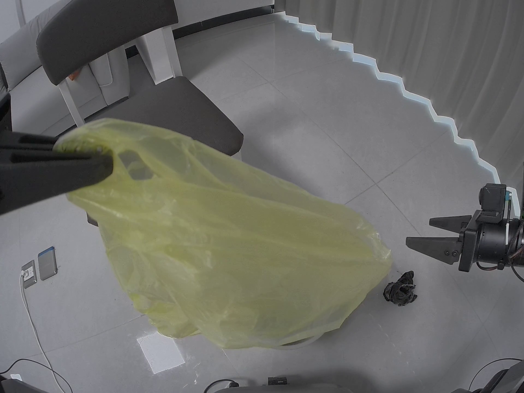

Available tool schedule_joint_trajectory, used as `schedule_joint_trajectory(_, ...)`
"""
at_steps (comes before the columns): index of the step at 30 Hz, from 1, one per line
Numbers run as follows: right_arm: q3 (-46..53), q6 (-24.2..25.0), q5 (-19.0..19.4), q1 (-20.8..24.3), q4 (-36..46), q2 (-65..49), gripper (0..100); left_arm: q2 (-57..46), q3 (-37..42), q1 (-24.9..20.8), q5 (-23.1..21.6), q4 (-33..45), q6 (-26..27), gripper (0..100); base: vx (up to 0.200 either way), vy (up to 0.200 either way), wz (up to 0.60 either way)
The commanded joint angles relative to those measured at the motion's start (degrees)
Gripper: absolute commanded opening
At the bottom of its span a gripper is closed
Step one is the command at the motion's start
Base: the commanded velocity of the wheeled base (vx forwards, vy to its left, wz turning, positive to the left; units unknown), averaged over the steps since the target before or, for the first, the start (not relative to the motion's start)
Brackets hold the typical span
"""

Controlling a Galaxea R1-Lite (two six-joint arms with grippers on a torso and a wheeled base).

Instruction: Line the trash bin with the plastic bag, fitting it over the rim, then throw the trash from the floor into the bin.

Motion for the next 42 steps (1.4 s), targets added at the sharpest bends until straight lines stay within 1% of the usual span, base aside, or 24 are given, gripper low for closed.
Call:
schedule_joint_trajectory(1, -0.47, -0.08, 0.30, 1.49, -1.71, 4.47, 100, -0.24, -0.41, -0.01, -0.01, 0.01, 0.03, 0, 0.000, 0.000, 0.00)
schedule_joint_trajectory(5, -0.65, -0.34, 0.47, 1.67, -2.85, 7.37, 100, -0.24, -0.41, -0.01, -0.10, 0.01, 0.03, 0, 0.000, 0.000, 0.00)
schedule_joint_trajectory(11, -0.47, -0.34, 0.65, 1.40, -6.72, 11.77, 100, 0.03, -0.41, -0.37, -0.19, -0.08, 0.03, 0, 0.000, 0.000, 0.00)
schedule_joint_trajectory(19, 1.38, -0.78, 0.82, 3.16, -6.54, 11.68, 100, 0.38, -0.41, -0.37, -0.10, -0.43, 0.03, 0, 0.000, 0.000, 0.00)
schedule_joint_trajectory(25, 1.20, -0.69, 0.91, 4.39, -6.98, 13.26, 100, 0.64, 0.21, -0.45, -0.19, -2.45, -0.06, 0, 0.000, 0.000, 0.00)
schedule_joint_trajectory(27, 1.20, -0.69, 1.79, 4.57, -6.98, 13.26, 100, 0.64, 0.21, -0.37, -0.10, -2.54, -0.06, 0, 0.000, 0.000, 0.00)
schedule_joint_trajectory(30, 1.20, -0.52, 4.69, 4.83, -6.98, 12.91, 100, 0.82, 0.21, -0.37, -0.19, -2.63, -0.06, 0, 0.000, 0.000, 0.00)
schedule_joint_trajectory(32, 1.20, -0.34, 5.48, 5.45, -6.89, 12.82, 100, 1.08, 0.21, -0.45, -0.19, -2.80, -0.06, 0, 0.000, 0.000, 0.00)
schedule_joint_trajectory(42, 3.04, -0.69, 5.57, 6.59, -6.72, 13.08, 100, 0.91, 0.12, -0.45, -0.19, -2.98, -0.06, 0, 0.000, 0.000, 0.00)
